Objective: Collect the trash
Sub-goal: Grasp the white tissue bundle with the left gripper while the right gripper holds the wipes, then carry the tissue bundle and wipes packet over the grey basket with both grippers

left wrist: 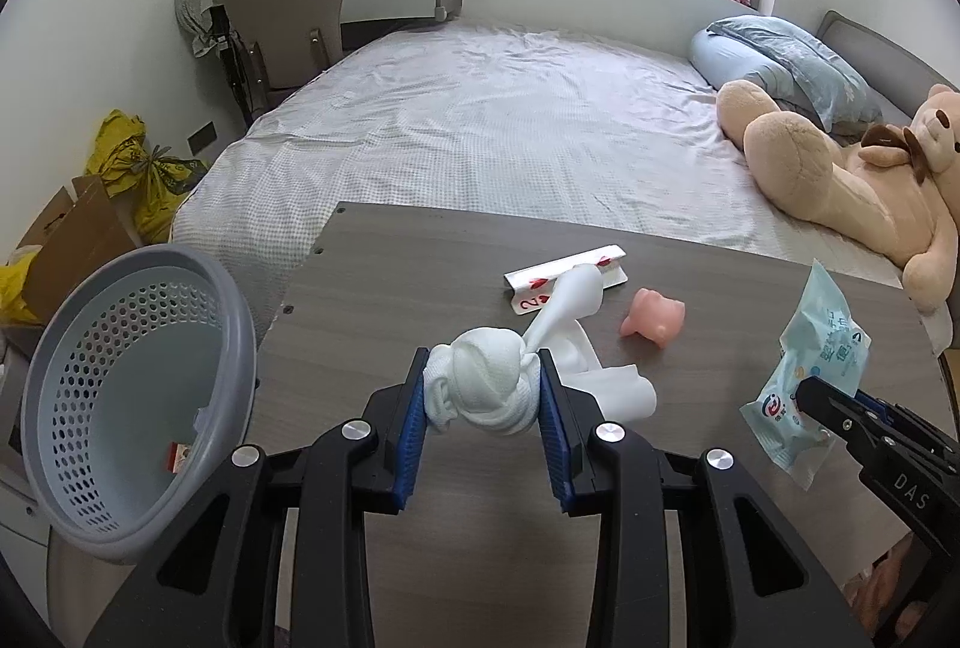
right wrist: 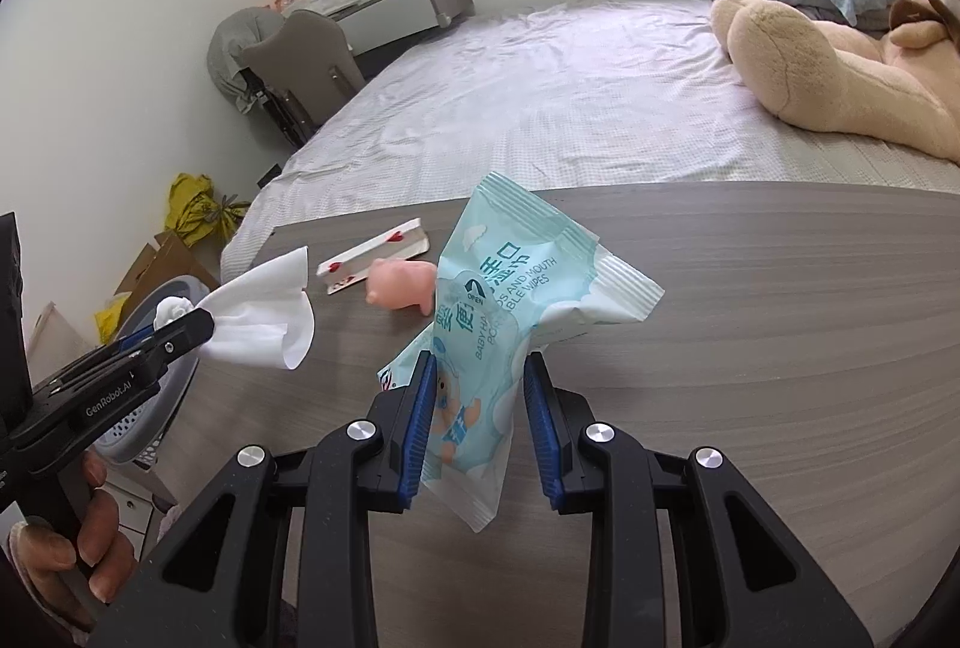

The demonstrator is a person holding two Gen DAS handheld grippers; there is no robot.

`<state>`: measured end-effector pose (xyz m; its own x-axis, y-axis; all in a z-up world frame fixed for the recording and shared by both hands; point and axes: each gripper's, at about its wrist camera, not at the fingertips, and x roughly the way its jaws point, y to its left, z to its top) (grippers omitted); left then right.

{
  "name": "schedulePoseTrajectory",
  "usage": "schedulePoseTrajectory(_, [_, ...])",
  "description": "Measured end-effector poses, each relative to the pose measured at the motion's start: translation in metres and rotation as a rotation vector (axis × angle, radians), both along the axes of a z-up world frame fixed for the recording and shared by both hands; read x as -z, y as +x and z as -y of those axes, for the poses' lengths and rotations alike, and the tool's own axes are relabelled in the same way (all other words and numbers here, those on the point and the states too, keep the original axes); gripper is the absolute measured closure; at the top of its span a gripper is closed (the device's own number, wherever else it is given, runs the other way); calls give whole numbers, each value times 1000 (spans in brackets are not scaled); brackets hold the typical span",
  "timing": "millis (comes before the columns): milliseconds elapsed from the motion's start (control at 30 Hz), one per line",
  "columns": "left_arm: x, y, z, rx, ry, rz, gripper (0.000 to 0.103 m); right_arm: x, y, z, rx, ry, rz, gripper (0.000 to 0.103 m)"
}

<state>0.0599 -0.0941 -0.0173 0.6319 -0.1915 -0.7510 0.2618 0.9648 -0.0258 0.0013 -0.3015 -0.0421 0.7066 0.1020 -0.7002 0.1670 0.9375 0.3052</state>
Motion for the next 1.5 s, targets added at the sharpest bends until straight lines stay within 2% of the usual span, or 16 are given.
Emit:
schedulePoseTrajectory(333, [-11, -12, -63, -111, -30, 30, 70, -8, 15, -48, -107, -31, -3, 73])
schedulePoseTrajectory(867, [-18, -21, -168, -290, -64, 64, 70, -29, 50, -154, -305, -78, 28, 73])
schedulePoseTrajectory(1500, [-5, -11, -238, -402, -75, 46, 70, -32, 92, -245, -472, -117, 27, 73])
